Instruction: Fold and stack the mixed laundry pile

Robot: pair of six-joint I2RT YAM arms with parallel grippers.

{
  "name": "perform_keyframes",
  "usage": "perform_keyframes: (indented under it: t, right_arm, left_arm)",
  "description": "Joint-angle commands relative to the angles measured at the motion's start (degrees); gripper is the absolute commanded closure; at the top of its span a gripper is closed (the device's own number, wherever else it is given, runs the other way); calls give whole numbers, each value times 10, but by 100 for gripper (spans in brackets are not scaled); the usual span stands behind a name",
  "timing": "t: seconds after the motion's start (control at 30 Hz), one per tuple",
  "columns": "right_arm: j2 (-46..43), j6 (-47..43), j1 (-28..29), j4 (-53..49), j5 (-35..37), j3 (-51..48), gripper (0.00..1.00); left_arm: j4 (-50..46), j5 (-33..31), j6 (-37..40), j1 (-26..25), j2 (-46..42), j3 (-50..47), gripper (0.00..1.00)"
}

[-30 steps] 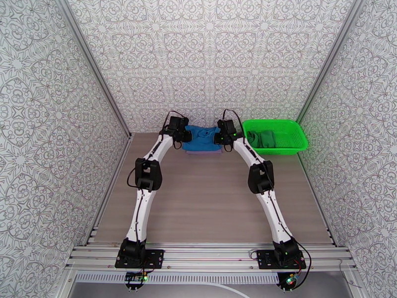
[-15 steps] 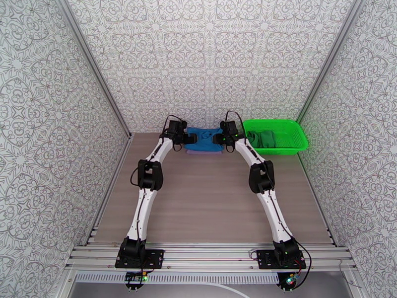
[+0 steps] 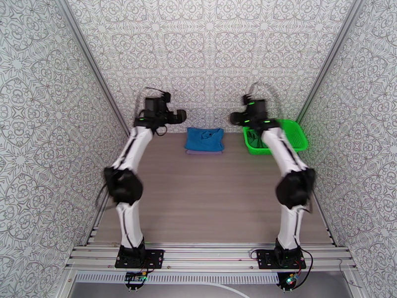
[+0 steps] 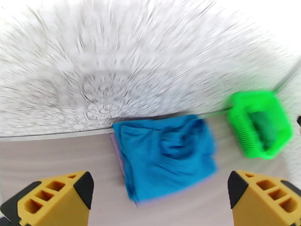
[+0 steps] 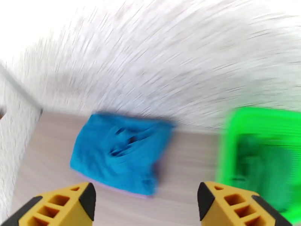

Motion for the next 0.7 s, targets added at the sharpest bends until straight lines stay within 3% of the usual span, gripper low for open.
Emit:
perform_keyframes:
  t: [0.0,0.13,0.27,0.53,0.6,0.67]
  right_arm:
    - [66,9,-80,-90,-19,20,25]
    - [192,-13,-127,-185,-45,168,25]
    - [304,-26,-138,-231,-54,305,23]
    - [365,-12,-141,-173,-64,279,21]
    - [379,-5,-140,-171,-73,277,25]
    - [392,3,-140,-170,-83,277,34]
  left_arm:
    - [82,46,-65,19,-72,-130,1]
    - [89,73,-67,17,-149,-231,1]
    - [96,67,-51,11,-214,-312,1]
    - [34,55,-13,-1,-275,-366,1]
    - [16,48,-6,-4,-277,-363,0]
    - [3,41,-2,-9,-277,-360,4]
